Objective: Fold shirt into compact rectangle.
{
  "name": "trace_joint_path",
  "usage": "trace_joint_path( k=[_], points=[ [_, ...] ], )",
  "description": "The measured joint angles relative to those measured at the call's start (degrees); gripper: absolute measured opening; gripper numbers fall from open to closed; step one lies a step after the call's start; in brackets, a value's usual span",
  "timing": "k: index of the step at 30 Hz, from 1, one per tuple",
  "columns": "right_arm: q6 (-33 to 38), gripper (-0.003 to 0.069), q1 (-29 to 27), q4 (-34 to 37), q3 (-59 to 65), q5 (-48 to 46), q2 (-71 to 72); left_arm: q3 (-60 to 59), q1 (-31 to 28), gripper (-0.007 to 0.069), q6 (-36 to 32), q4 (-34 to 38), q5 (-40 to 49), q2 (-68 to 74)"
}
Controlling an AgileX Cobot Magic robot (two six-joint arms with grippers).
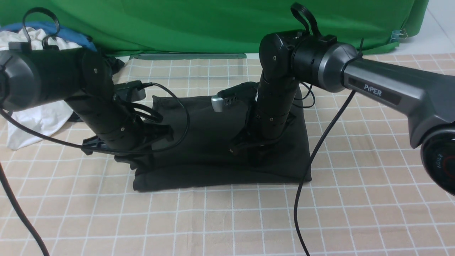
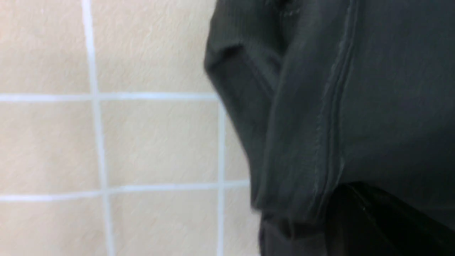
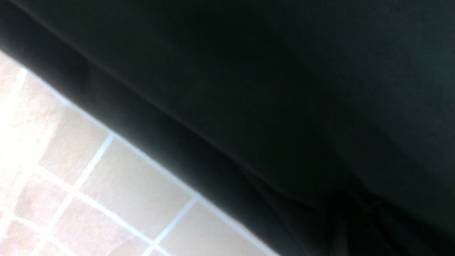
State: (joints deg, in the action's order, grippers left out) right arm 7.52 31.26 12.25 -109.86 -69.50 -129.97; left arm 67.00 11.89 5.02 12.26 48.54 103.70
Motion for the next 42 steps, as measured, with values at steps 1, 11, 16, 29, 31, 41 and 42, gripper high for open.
trace_joint_path(
  k=[1,11,16,29,31,41,42],
  points=[
    [0.00,0.0038,0.00,-0.05,0.02,0.01,0.79,0.28,0.00,0.0019,0.01,-0.53,0.36,-0.40],
    [0.01,0.0038,0.00,0.00,0.02,1.02,4.88,3.49,0.00,0.0019,-1.29,4.08,-5.70,-7.32],
    [-0.19,0.0038,0.00,0.06,0.02,0.76,2.05,3.49,0.11,0.0019,-3.96,7.75,-3.88,-0.62],
    [-1.26,0.0038,-0.73,-0.52,1.75,0.29,0.64,4.53,-1.34,0.0019,-2.53,1.58,0.94,2.53],
    [-1.26,0.0038,-1.95,-1.42,1.92,0.22,2.84,5.51,-2.67,0.0019,-2.41,-0.64,1.18,0.28],
    [-1.26,0.0038,-7.85,-6.53,2.12,0.11,22.98,0.77,-7.77,0.0019,-2.41,-8.44,2.96,-25.02],
    [-1.26,0.0038,-8.16,-7.07,2.19,0.10,25.48,-0.78,-8.27,0.0019,-2.41,-8.79,2.65,-28.52]
  ],
)
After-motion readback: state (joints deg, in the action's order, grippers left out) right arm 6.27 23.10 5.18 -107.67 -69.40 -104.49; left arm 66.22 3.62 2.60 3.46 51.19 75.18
